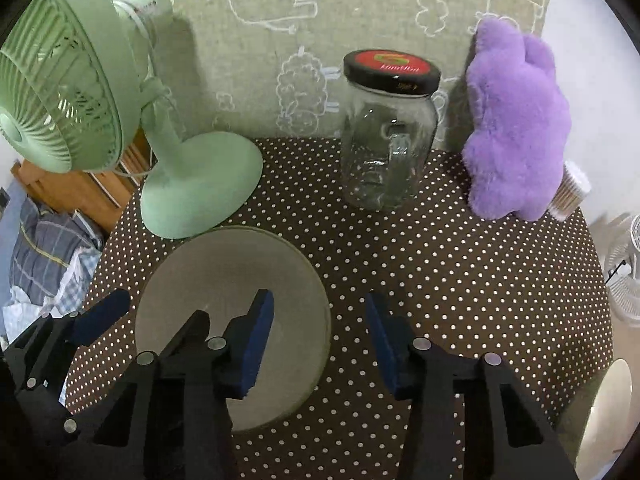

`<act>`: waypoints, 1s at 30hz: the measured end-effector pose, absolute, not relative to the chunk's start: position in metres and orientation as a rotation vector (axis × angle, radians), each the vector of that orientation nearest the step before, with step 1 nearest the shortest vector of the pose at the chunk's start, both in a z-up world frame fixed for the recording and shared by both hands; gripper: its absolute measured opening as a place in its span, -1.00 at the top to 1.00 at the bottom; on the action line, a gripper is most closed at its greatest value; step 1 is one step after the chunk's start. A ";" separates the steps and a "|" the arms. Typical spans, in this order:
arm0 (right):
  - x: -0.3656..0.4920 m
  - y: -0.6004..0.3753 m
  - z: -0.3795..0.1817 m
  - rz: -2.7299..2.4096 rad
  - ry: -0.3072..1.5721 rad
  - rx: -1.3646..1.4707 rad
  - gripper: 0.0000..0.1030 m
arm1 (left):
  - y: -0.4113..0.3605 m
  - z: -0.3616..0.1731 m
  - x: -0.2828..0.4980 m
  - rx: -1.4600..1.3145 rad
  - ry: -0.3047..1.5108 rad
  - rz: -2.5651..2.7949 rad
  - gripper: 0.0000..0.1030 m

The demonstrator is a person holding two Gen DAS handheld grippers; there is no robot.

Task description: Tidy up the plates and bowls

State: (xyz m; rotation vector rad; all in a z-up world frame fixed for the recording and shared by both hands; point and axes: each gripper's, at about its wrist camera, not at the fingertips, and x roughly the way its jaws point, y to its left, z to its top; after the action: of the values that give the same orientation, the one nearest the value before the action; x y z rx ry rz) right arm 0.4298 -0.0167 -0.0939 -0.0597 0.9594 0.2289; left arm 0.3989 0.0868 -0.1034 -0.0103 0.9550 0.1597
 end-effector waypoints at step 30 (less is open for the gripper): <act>0.424 -0.016 -0.102 0.245 1.032 -0.042 0.44 | 0.083 -0.111 0.387 -0.082 1.018 0.142 0.25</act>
State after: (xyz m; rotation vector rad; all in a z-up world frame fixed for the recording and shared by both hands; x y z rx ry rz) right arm 0.4240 -0.0157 -0.1015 -0.0421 1.0320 0.2452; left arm 0.3870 0.0834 -0.1109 -0.0818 1.0185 0.1417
